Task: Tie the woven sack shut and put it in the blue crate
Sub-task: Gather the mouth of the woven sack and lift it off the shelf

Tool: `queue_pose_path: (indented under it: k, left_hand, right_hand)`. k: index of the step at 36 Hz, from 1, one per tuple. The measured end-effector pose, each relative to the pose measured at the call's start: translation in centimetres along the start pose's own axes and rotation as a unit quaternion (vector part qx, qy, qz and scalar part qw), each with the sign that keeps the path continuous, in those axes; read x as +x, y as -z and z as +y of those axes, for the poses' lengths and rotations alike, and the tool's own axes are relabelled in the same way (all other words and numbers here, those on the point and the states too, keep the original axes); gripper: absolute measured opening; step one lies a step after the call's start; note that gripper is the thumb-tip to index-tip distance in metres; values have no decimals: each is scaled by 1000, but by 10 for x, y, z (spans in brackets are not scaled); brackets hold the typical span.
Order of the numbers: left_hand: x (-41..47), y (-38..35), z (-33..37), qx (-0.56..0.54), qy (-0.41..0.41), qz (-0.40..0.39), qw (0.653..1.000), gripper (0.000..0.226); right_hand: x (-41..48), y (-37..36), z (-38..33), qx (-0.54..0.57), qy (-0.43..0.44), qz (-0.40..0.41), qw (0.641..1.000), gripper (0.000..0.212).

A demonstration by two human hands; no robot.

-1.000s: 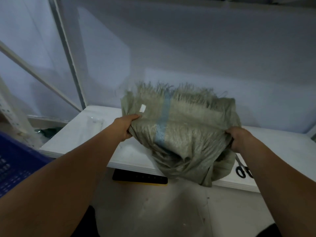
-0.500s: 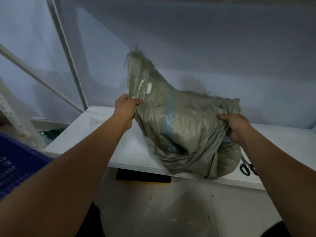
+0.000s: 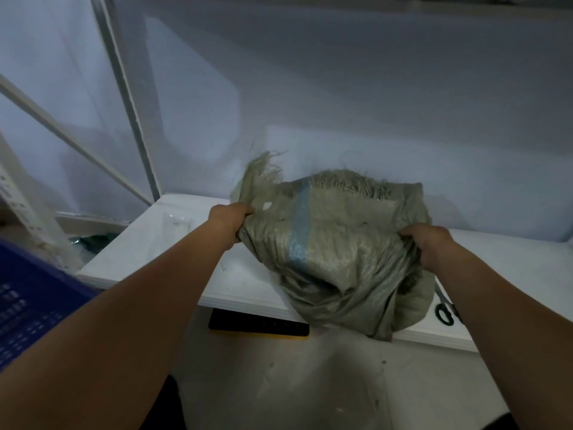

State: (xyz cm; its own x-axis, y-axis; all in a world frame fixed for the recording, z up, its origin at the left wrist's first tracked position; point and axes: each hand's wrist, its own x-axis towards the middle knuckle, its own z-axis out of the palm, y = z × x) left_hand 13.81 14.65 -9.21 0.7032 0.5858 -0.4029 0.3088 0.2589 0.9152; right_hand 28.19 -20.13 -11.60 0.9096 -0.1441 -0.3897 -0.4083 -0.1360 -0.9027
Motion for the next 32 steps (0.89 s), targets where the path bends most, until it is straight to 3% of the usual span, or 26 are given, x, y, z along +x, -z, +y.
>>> queue_pose_path:
  k: [4, 9, 13, 16, 20, 23, 26, 29, 32]
  left_hand:
    - [2, -2, -2, -24, 25, -29, 999, 68]
    - [6, -5, -1, -27, -20, -13, 999, 62]
    - [5, -7, 3, -43, -30, 16, 998, 60]
    - [-2, -15, 9, -60, -38, 27, 997, 60]
    - [-15, -38, 10, -66, -75, 15, 995, 46]
    - [-28, -54, 7, -69, -101, 0, 993, 47]
    - [-37, -68, 6, -84, -122, -25, 989, 58]
    - [-37, -78, 3, -133, -129, -62, 981, 69]
    - [-52, -87, 6, -234, -93, -143, 957, 57]
  right_hand:
    - [2, -5, 7, -59, -27, -45, 997, 63]
    - [-16, -10, -6, -42, -43, -95, 994, 44]
    - [-20, -16, -14, -33, -32, -82, 996, 48]
    - [-28, -24, -23, -59, 62, 8, 996, 47]
    - [-58, -49, -37, -139, 250, 105, 952, 20]
    - [-89, -75, -46, -163, 348, 89, 919, 12]
    - [-114, -100, -50, -171, 432, 45, 885, 25]
    - [-131, -120, -47, -199, 475, -9, 857, 14]
    - [-146, -137, -38, -233, 487, -88, 837, 9]
